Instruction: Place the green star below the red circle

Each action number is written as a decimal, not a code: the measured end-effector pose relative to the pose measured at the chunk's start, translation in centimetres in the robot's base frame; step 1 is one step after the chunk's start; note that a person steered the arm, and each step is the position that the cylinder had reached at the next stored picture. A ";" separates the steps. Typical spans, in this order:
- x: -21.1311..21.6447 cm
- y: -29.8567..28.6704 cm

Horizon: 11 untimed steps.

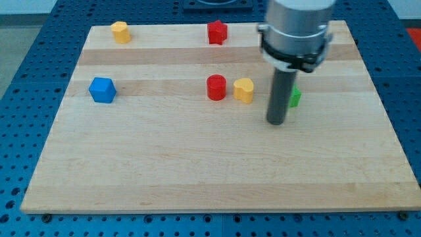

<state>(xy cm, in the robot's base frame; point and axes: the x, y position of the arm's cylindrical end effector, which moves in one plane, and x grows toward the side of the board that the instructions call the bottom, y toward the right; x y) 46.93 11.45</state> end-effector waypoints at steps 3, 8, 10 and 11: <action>-4.5 5.9; -1.7 -4.5; -2.2 -9.7; -4.3 -10.6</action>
